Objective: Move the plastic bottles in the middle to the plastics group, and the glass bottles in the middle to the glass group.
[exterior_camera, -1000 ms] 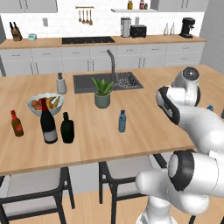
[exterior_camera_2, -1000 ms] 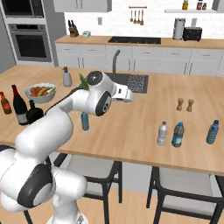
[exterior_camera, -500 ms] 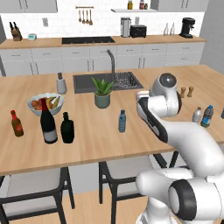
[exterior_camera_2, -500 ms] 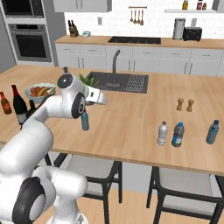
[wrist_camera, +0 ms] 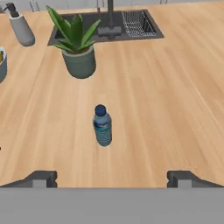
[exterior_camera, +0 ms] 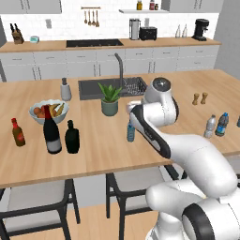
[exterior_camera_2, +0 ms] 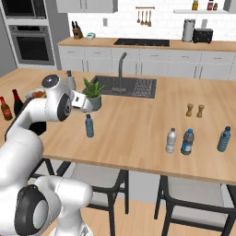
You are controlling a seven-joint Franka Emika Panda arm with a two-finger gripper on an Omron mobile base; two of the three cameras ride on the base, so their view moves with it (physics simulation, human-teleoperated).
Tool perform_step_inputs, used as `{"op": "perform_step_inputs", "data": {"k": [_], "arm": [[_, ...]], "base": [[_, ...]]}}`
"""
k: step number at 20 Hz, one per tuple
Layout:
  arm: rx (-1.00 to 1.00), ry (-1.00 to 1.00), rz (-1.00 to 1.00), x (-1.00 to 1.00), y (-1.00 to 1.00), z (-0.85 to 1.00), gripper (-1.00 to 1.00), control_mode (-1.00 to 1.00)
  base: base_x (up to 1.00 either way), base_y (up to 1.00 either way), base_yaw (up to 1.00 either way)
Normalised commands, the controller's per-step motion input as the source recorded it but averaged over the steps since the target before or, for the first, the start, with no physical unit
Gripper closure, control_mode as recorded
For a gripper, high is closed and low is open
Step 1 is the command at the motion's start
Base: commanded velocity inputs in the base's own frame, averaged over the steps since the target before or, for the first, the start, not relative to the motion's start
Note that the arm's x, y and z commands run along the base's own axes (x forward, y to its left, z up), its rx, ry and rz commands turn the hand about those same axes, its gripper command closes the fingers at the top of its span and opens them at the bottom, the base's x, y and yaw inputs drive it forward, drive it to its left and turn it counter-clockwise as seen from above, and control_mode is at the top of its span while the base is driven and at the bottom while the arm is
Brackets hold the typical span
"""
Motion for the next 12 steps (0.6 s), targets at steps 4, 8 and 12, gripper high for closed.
{"op": "perform_step_inputs", "data": {"k": [4, 8, 12], "arm": [[0.06, 0.19, 0.11, 0.19, 0.00, -0.62, -1.00, -1.00], [0.03, 0.15, 0.12, 0.40, 0.00, -0.63, -1.00, -1.00], [0.00, 0.00, 0.12, 0.33, 0.01, -0.36, -1.00, -1.00]], "base": [[0.00, 0.00, 0.00], [0.00, 0.00, 0.00], [0.00, 0.00, 0.00]]}}
